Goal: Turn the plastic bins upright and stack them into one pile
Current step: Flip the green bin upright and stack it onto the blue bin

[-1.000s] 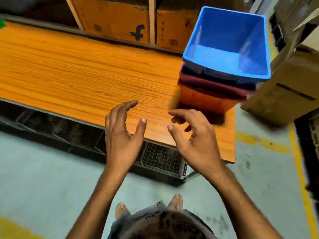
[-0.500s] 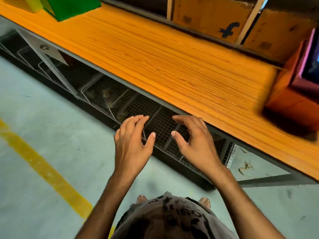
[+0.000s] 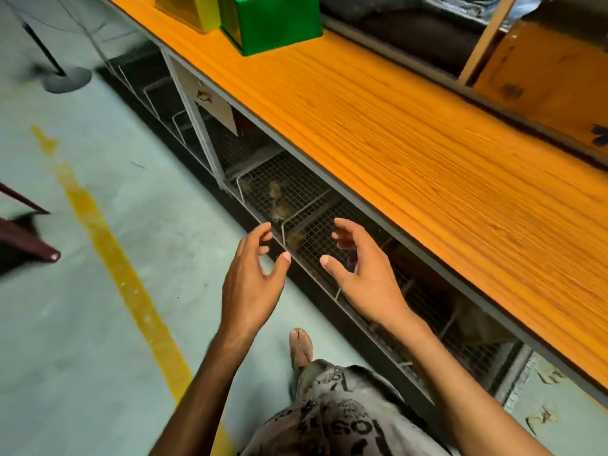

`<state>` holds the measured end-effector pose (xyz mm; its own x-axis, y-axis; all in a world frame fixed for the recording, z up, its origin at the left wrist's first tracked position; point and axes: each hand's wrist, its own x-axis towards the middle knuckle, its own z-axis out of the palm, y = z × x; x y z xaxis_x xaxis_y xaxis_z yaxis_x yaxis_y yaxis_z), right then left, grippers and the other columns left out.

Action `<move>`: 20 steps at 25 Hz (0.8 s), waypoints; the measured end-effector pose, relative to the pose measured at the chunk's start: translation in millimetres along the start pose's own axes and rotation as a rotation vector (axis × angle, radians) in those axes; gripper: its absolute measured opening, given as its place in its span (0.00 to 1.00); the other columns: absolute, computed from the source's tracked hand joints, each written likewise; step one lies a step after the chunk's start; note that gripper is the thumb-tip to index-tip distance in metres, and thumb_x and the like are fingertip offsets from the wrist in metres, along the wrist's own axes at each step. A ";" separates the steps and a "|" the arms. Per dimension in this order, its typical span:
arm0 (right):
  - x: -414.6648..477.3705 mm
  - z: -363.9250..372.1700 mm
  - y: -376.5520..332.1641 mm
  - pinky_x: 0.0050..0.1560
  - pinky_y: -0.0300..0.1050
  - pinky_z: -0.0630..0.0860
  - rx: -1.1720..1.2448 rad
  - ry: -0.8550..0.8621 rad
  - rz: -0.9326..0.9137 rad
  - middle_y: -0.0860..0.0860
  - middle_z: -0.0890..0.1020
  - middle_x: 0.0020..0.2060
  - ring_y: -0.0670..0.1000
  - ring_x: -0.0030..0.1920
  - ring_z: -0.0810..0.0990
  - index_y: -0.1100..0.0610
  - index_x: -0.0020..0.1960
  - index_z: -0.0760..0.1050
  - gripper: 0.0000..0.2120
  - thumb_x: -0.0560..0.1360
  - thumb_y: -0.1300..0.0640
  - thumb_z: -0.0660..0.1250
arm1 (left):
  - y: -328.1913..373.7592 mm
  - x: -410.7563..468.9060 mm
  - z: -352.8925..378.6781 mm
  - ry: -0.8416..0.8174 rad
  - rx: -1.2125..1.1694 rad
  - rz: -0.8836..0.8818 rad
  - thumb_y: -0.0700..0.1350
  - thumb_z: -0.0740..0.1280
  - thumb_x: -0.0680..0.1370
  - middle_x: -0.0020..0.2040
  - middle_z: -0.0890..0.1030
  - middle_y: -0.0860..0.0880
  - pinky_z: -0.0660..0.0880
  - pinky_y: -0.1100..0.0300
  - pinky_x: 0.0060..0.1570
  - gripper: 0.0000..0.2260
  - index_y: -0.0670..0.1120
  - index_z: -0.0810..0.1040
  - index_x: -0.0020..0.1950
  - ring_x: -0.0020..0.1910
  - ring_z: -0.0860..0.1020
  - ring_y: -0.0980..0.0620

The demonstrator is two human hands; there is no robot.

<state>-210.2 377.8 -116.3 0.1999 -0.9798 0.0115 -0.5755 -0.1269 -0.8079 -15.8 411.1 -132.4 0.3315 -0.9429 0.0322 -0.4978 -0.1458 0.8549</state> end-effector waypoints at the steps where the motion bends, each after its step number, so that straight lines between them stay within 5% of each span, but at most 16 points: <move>1: 20.1 7.9 -4.9 0.64 0.45 0.75 0.027 -0.006 -0.013 0.39 0.77 0.63 0.38 0.62 0.75 0.41 0.75 0.65 0.29 0.77 0.48 0.73 | -3.2 19.6 -6.2 0.016 0.007 0.005 0.49 0.71 0.78 0.65 0.77 0.61 0.77 0.55 0.55 0.23 0.60 0.70 0.72 0.61 0.77 0.61; 10: 202.8 56.6 -75.4 0.57 0.40 0.76 0.190 -0.097 -0.073 0.37 0.79 0.60 0.37 0.59 0.77 0.41 0.72 0.70 0.26 0.77 0.49 0.73 | -15.7 188.9 -73.6 0.154 0.078 0.019 0.51 0.71 0.78 0.64 0.76 0.61 0.77 0.52 0.56 0.21 0.60 0.72 0.70 0.62 0.77 0.60; 17: 332.1 123.7 -123.1 0.60 0.47 0.79 0.273 -0.012 -0.047 0.38 0.80 0.60 0.39 0.61 0.78 0.42 0.70 0.72 0.23 0.77 0.50 0.73 | -50.3 333.3 -113.5 0.129 0.110 0.039 0.56 0.69 0.79 0.67 0.75 0.63 0.76 0.57 0.54 0.21 0.63 0.71 0.71 0.64 0.76 0.60; 20: 385.5 169.6 -146.6 0.58 0.42 0.77 0.274 0.043 -0.028 0.37 0.80 0.59 0.38 0.60 0.78 0.42 0.70 0.73 0.23 0.77 0.51 0.73 | -71.0 406.3 -149.7 0.091 0.135 0.123 0.55 0.69 0.79 0.68 0.75 0.62 0.77 0.54 0.58 0.21 0.62 0.71 0.72 0.67 0.75 0.58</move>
<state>85.7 44.9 -93.3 0.1751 -0.9829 0.0562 -0.3335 -0.1130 -0.9360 274.1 83.1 -102.5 0.3295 -0.9262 0.1834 -0.6399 -0.0762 0.7647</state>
